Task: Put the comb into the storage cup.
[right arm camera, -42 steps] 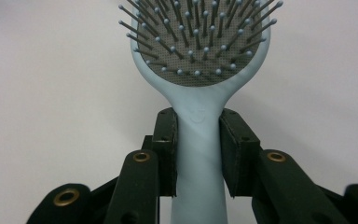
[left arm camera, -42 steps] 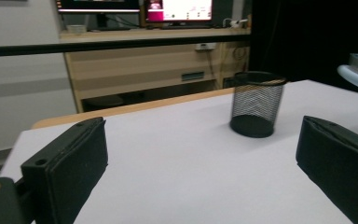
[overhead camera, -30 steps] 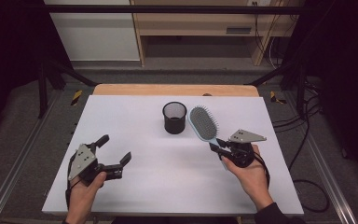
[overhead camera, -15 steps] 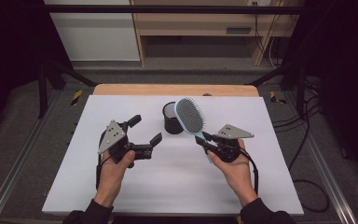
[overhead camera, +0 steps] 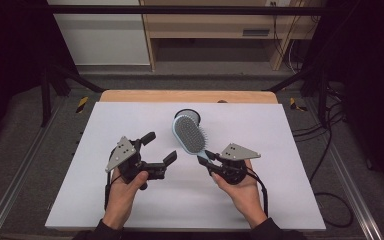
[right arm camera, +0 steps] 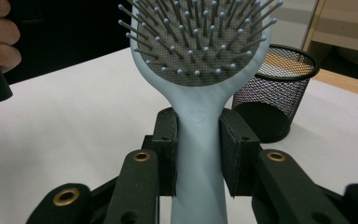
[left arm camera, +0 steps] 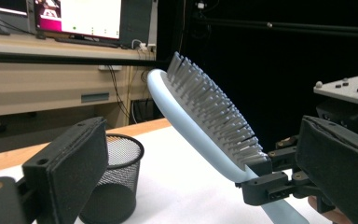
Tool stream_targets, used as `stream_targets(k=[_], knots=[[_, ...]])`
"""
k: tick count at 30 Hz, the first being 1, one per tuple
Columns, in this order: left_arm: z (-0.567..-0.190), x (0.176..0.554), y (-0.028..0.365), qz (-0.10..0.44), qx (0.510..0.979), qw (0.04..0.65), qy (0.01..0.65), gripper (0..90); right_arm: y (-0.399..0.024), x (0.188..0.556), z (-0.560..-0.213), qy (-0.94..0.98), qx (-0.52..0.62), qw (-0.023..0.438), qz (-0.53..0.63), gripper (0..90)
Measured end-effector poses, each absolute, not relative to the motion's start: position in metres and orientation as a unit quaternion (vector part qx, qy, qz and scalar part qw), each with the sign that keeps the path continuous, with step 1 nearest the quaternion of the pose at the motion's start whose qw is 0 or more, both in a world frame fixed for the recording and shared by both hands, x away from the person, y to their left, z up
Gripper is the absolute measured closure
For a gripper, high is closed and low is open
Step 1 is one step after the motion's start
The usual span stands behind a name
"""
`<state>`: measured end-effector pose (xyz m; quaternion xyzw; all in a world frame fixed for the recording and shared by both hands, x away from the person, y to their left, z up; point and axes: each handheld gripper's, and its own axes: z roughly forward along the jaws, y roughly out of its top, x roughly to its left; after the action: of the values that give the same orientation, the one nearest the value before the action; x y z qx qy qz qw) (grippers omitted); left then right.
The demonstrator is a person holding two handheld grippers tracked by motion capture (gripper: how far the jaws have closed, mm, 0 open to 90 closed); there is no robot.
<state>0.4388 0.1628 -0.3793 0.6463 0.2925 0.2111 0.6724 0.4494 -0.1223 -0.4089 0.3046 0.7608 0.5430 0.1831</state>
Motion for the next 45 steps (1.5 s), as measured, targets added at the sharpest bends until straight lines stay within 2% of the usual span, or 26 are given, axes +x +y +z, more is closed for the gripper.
stream_targets(k=[31, 37, 45], knots=[[-0.388, 0.44, 0.139, 0.161, 0.66, 0.663, 0.314, 2.3, -0.116, 0.442, -0.407, 0.746, 0.289, 0.189, 0.569, 70.0], [-0.382, 0.445, 0.138, 0.132, 0.646, 0.679, 0.324, 2.6, -0.117, 0.44, -0.404, 0.743, 0.288, 0.189, 0.574, 70.0], [-0.371, 0.458, 0.13, 0.113, 0.651, 0.673, 0.332, 4.7, -0.115, 0.438, -0.402, 0.741, 0.282, 0.192, 0.579, 70.0]])
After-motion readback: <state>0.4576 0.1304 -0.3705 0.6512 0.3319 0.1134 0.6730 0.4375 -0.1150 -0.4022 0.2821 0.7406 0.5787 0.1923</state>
